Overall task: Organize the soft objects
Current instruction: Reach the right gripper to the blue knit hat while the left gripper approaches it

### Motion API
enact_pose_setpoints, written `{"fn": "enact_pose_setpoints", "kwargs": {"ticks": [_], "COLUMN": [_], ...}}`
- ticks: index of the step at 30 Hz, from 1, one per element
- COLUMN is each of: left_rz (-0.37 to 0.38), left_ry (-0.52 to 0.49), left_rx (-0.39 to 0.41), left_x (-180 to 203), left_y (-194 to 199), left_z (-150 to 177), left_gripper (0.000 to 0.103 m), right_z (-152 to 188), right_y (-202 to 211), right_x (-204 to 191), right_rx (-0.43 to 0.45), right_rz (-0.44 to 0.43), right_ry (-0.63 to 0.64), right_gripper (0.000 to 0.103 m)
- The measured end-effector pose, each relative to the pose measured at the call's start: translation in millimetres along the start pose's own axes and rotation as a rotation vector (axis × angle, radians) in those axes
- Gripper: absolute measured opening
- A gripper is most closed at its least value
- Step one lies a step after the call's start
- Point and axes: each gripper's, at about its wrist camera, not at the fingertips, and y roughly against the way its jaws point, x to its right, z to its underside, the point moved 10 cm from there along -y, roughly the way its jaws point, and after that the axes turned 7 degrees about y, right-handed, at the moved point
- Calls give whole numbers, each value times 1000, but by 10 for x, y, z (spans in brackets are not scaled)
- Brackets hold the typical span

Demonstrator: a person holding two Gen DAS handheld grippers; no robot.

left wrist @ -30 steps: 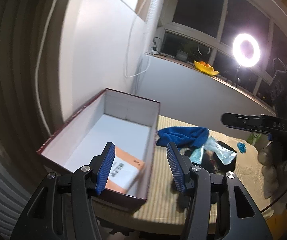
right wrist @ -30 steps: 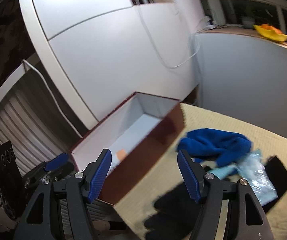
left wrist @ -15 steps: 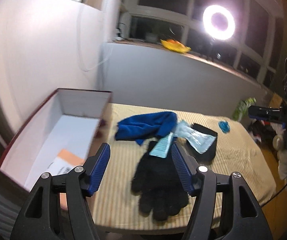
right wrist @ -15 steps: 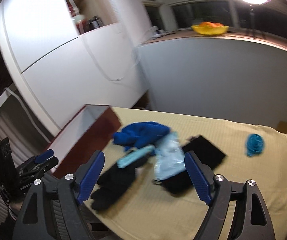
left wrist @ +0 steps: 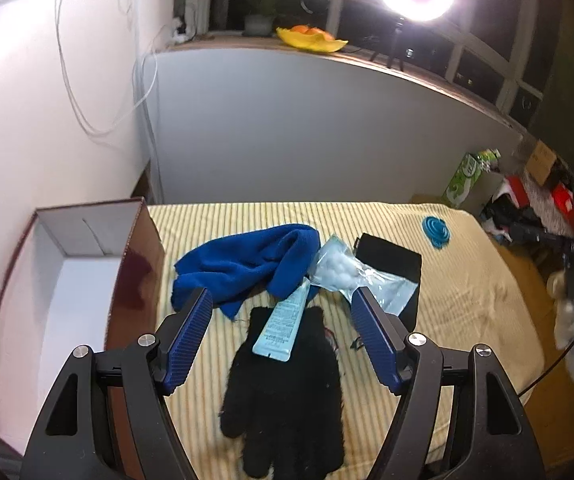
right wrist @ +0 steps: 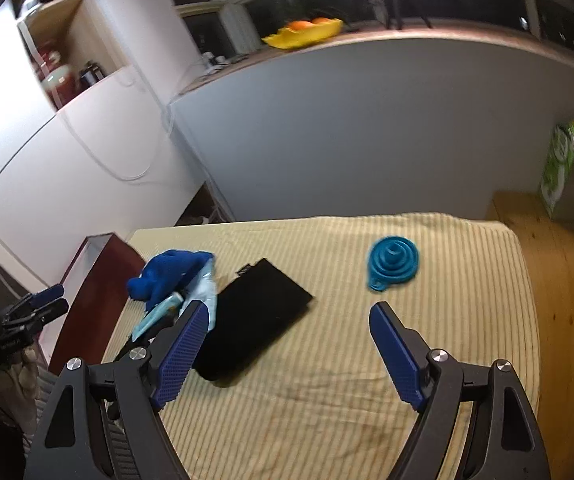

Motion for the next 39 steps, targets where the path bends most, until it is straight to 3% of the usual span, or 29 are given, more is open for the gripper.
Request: {"fn": "enact_pose_setpoints", "kwargs": {"ticks": [9,17,25,31,39], "left_rz": [-17,-58,32,39,0], "left_ry": [19,36,277,422,446], "left_rx": [-104,-100,-175,-212,-267], "left_x": [-145,-257,-400,-515,-547], "left_y": [-258,-446,-796,-1013,-1360], "left_z": [244,-161,-182,-140,-237], "left_gripper": [72,72,72,72,72], "right_z": [207,88,-330,-345,-210], "right_y": [-122,-333,-761,-1282,-1756], "right_x": [48,-293,-1211,-1617,-1812], "right_rx": [-45,-67,-131,-234,-306], "right_rz": [-92,-146,-301,-284,-241], "right_ry": [-72,-33,132,291,467], "right_gripper": [79,79,79,79,74]}}
